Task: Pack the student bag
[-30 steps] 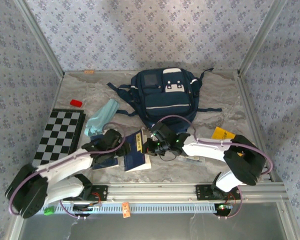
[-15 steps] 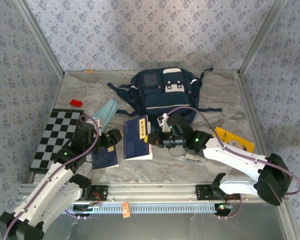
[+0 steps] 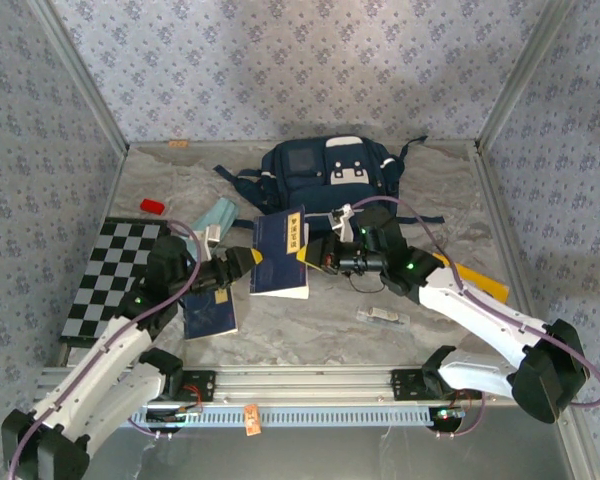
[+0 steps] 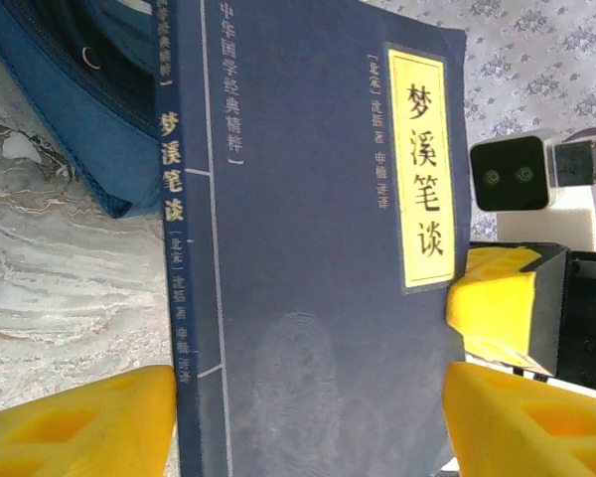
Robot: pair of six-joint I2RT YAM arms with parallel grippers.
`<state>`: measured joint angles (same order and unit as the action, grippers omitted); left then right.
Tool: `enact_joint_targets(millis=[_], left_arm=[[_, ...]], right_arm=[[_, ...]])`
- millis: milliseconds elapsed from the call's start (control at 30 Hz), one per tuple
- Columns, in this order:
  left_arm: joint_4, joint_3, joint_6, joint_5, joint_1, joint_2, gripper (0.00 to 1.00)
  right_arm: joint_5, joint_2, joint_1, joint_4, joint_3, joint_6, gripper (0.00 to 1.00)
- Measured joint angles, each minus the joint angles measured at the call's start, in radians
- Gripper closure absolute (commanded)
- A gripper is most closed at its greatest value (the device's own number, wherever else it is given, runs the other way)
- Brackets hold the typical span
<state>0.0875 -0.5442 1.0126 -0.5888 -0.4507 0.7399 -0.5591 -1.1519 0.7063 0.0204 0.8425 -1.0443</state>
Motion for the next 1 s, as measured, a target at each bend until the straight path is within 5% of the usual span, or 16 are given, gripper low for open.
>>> enact_joint_targets(millis=[333, 800, 1000], left_arm=[[-0.011, 0.0, 0.012, -0.01, -0.007, 0.061, 0.33], [-0.146, 0.0, 0.102, -0.031, -0.029, 0.032, 0.82], [-0.163, -0.001, 0.126, -0.024, -0.036, 0.035, 0.98]], right_arm=[[-0.043, 0.0, -0.031, -0.06, 0.0, -0.034, 1.0], [-0.069, -0.005, -0.081, -0.082, -0.046, -0.037, 1.0], [-0.095, -0.005, -0.1, -0.085, -0.051, -0.025, 0.73]])
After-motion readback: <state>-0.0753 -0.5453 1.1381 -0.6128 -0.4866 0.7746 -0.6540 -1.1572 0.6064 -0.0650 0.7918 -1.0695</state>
